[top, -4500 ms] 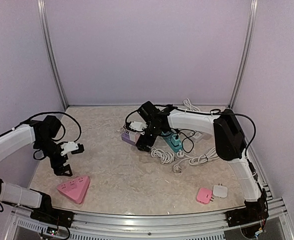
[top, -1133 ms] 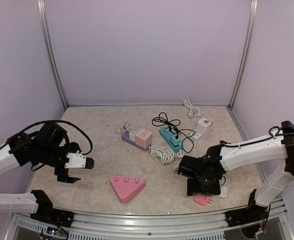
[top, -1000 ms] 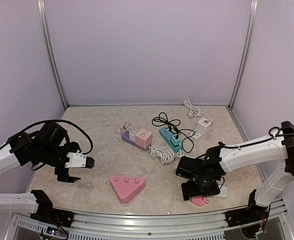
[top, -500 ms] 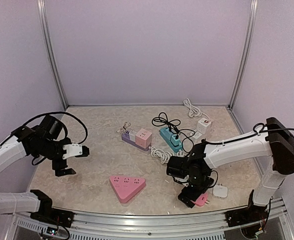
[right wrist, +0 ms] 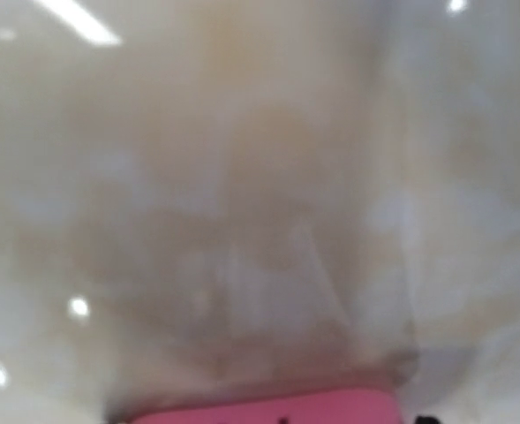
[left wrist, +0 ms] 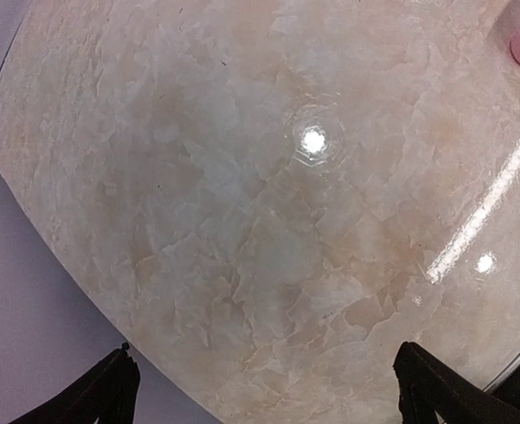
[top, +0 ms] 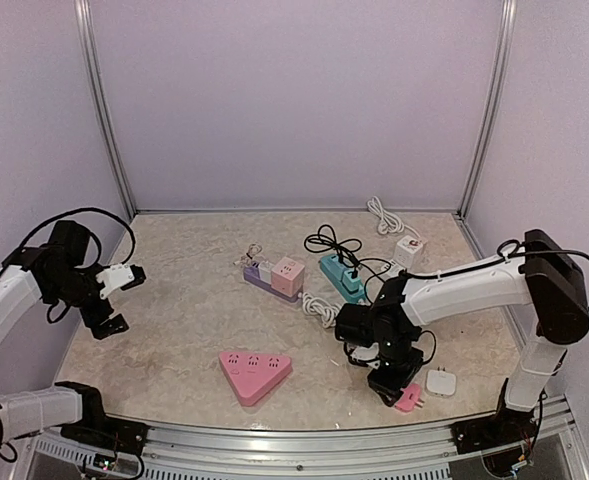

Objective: Insert the plug
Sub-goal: Pick up the plug from the center of the board, then adjust the plug.

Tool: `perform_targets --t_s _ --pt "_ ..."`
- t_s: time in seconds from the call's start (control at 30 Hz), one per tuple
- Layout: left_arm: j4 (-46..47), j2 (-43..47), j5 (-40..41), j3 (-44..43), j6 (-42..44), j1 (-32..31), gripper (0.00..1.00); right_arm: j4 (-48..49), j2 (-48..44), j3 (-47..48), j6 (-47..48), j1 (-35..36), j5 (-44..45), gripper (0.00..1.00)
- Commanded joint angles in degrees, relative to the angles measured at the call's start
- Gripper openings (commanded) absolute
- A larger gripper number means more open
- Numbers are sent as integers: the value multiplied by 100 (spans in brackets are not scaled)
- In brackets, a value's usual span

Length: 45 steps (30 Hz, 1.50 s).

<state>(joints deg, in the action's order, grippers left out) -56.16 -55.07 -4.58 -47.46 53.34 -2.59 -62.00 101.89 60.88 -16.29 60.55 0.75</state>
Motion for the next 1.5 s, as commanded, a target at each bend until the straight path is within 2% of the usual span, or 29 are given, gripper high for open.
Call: perform_targets --t_s 0.0,0.13,0.23,0.27,0.47,0.63,0.77,0.9,1.13,1.3,1.47 --pt "-144 91 -263 -246 -129 213 99 26 18 -50 60 -76 -201 38" --pt "-110 202 -358 -255 -188 222 99 36 -143 131 -182 -81 -265 18" --pt "-122 379 -422 -240 -192 215 99 46 -402 617 -630 -85 -128 1" --pt "-127 452 -446 -252 -192 215 99 69 -483 823 -866 -86 -120 0" --pt "-178 797 -573 -491 -430 221 99 816 -898 2122 -2005 -87 404 0" --pt "-167 1050 -1026 -1055 -957 217 99 2840 -1271 2306 -2872 -73 536 0" --pt "91 1079 -1421 -1565 -1584 -4 99 4203 -1413 2224 -3403 127 1369 0" --pt "726 896 -1385 -1797 -2106 -545 99 5427 -1360 2027 -3621 416 2281 0" --pt "1073 -262 -1347 -2623 -2883 -2431 98 6970 -809 2096 -3679 812 3299 0" --pt "1322 -919 -1064 -3095 -2920 -3510 98 7139 -318 2593 -3736 963 3451 0" --pt "1318 -1451 -870 -3619 -2795 -3844 98 7268 -105 2772 -3983 984 3344 0"
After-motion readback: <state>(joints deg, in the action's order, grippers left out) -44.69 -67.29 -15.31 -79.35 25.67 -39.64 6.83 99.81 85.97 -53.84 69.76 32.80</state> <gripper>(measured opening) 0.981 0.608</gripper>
